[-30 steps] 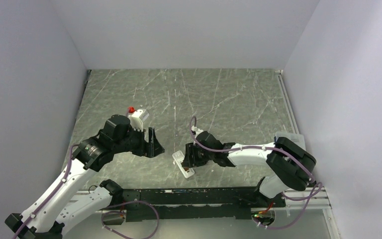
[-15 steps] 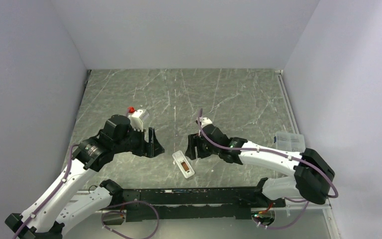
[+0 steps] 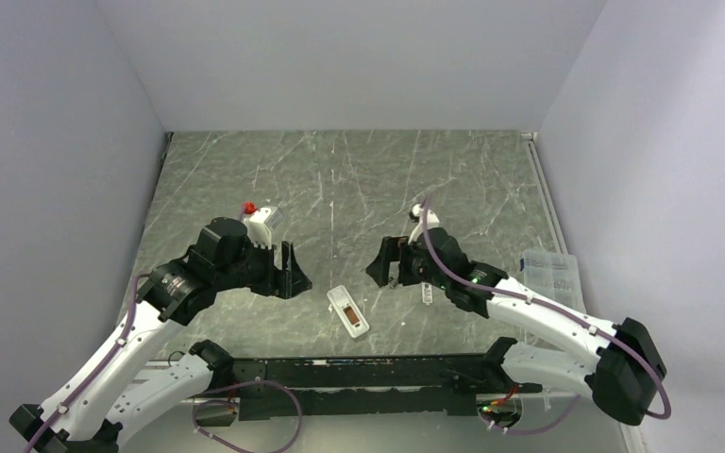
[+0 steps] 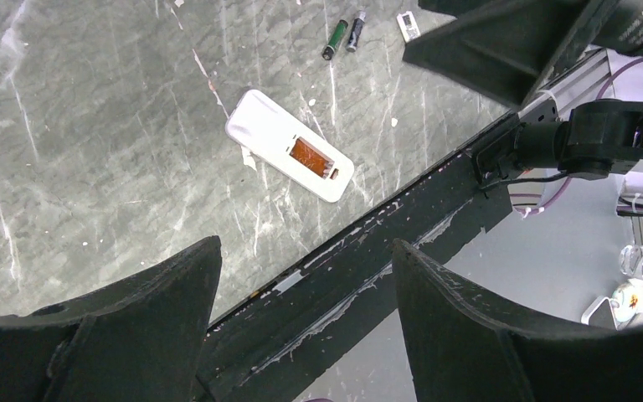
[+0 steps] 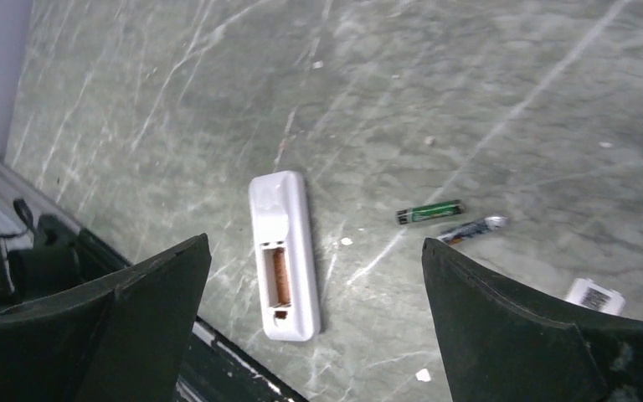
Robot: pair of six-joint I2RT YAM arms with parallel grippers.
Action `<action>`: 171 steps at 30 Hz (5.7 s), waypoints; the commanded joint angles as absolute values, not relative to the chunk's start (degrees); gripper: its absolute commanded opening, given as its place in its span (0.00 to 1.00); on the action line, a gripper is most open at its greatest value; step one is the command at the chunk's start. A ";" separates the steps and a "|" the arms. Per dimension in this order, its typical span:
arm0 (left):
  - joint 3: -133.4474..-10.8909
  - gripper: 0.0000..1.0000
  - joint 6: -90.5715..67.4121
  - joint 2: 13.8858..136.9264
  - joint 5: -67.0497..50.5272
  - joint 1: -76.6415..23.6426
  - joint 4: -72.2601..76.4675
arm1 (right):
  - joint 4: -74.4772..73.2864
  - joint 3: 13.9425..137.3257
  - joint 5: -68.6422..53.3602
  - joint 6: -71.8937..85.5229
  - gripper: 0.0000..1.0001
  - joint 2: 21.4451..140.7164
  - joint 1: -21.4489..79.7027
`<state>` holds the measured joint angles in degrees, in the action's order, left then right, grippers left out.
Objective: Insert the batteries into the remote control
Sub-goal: Adjust the battery at the center of the board, then pick up the battery from the center of the board.
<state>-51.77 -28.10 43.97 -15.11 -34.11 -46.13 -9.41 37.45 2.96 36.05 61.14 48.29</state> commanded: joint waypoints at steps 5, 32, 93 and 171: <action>-51.50 0.79 -27.55 43.51 -15.11 -34.19 -44.03 | -5.89 32.12 -1.70 41.22 1.00 57.28 42.15; -51.50 0.79 -27.51 43.68 -15.12 -34.19 -44.12 | -16.21 39.81 9.38 34.55 0.53 67.03 42.10; -51.55 0.79 -27.33 44.47 -15.29 -33.04 -44.12 | -15.88 44.93 2.73 20.74 0.00 88.14 37.42; -51.37 0.79 -27.15 44.73 -16.44 -32.87 -43.86 | -27.33 45.45 -0.19 19.36 0.43 84.12 49.12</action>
